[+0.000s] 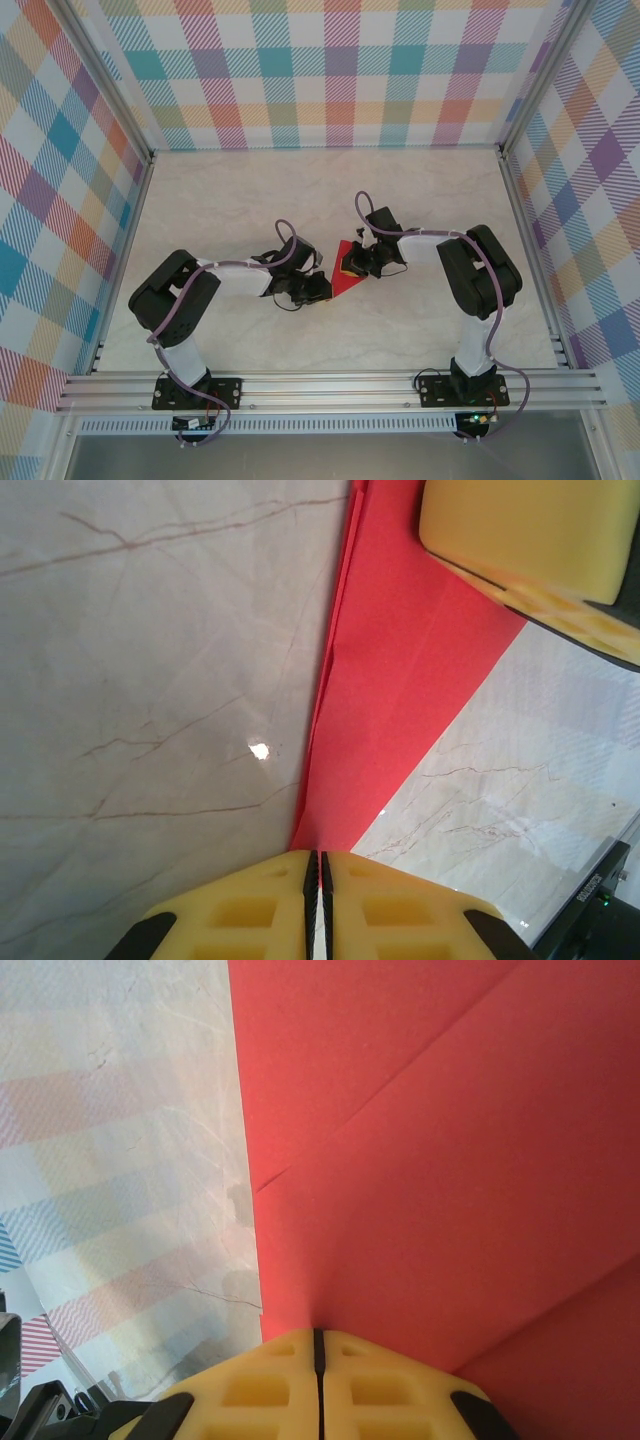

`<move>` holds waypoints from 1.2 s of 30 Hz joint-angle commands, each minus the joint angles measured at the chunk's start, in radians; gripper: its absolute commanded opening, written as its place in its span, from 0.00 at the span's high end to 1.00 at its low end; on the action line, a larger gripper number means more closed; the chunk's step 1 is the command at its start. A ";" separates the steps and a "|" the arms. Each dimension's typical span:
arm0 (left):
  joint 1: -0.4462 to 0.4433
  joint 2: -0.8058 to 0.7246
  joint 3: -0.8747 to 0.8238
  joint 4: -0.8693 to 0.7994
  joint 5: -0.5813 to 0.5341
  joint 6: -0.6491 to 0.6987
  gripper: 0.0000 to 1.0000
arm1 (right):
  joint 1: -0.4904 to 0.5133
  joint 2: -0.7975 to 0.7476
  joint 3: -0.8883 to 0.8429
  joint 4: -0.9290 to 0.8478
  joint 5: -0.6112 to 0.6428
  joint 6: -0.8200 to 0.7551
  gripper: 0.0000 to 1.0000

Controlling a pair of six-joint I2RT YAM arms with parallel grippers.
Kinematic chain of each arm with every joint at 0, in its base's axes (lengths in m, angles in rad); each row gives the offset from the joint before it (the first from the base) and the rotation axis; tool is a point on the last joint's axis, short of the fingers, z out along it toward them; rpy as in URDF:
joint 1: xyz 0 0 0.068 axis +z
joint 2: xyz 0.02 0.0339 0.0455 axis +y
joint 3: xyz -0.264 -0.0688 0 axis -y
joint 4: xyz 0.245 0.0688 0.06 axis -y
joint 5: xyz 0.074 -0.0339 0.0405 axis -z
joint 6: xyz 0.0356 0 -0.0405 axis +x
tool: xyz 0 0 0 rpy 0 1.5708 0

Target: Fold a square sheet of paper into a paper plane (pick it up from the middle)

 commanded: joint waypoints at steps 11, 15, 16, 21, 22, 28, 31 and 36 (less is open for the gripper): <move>-0.016 -0.009 -0.022 -0.120 -0.036 0.021 0.88 | 0.002 0.077 -0.022 -0.077 0.111 0.003 0.94; -0.013 -0.098 -0.003 -0.061 -0.046 0.006 0.87 | 0.001 0.068 -0.024 -0.067 0.102 0.004 0.94; -0.015 -0.111 0.000 -0.052 -0.066 0.005 0.86 | 0.002 0.068 -0.023 -0.067 0.102 0.002 0.94; -0.014 -0.087 0.014 0.012 -0.106 0.002 0.87 | 0.001 0.069 -0.018 -0.064 0.098 0.001 0.94; -0.014 -0.068 0.020 0.022 -0.096 0.001 0.87 | 0.002 0.069 -0.017 -0.065 0.098 -0.001 0.94; -0.014 0.023 0.070 0.063 -0.063 -0.007 0.90 | 0.002 0.071 -0.018 -0.061 0.096 0.001 0.94; -0.015 0.051 0.080 0.058 -0.066 -0.007 0.92 | 0.002 0.071 -0.018 -0.062 0.095 0.001 0.94; -0.015 0.072 0.064 0.040 -0.060 -0.010 0.95 | 0.002 0.067 -0.014 -0.060 0.091 0.001 0.94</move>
